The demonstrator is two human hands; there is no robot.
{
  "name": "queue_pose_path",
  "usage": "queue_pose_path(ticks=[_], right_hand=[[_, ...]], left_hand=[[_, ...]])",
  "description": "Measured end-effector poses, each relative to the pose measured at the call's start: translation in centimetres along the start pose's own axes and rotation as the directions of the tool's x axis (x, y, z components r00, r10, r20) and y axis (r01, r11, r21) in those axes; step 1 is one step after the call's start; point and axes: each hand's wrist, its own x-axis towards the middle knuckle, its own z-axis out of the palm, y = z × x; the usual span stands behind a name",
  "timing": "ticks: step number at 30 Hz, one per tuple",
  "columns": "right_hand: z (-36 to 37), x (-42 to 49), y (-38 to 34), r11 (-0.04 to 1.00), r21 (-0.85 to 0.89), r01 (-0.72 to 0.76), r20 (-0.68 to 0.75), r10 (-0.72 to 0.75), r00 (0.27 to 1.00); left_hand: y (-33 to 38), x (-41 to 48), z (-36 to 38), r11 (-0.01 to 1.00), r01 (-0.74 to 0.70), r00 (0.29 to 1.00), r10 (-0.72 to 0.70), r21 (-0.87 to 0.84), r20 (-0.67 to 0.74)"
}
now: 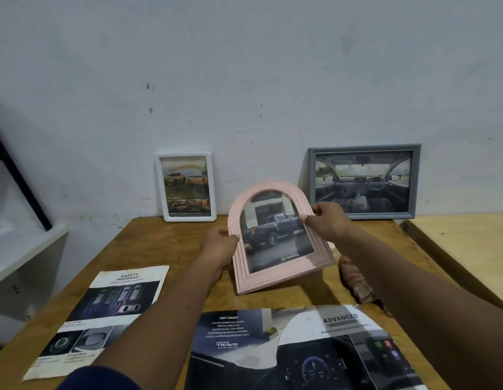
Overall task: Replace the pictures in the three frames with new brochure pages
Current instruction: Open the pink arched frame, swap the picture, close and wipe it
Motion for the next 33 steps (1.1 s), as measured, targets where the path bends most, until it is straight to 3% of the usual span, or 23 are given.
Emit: queue_pose_path(ticks=[4,7,19,33], right_hand=[[-0.6,0.8,-1.4,0.978,-0.060,0.198,-0.128,-0.205,0.970],[-0.3,1.5,-1.5,0.964,-0.067,0.256,-0.188,-0.264,0.946],[4.9,7.9,0.6,0.963,0.003,0.269,-0.297,-0.256,0.920],[6.5,12.1,2.6,0.974,-0.005,0.225,-0.211,-0.221,0.952]], left_hand=[[2.1,0.9,0.2,0.981,-0.154,0.987,0.146,-0.116,-0.073],[3.5,1.7,0.5,0.960,-0.253,0.964,0.240,-0.119,-0.116],[4.2,7.9,2.3,0.903,-0.425,0.893,0.431,0.071,-0.128],[2.6,12.1,4.0,0.893,-0.426,0.901,0.434,0.142,-0.026]])
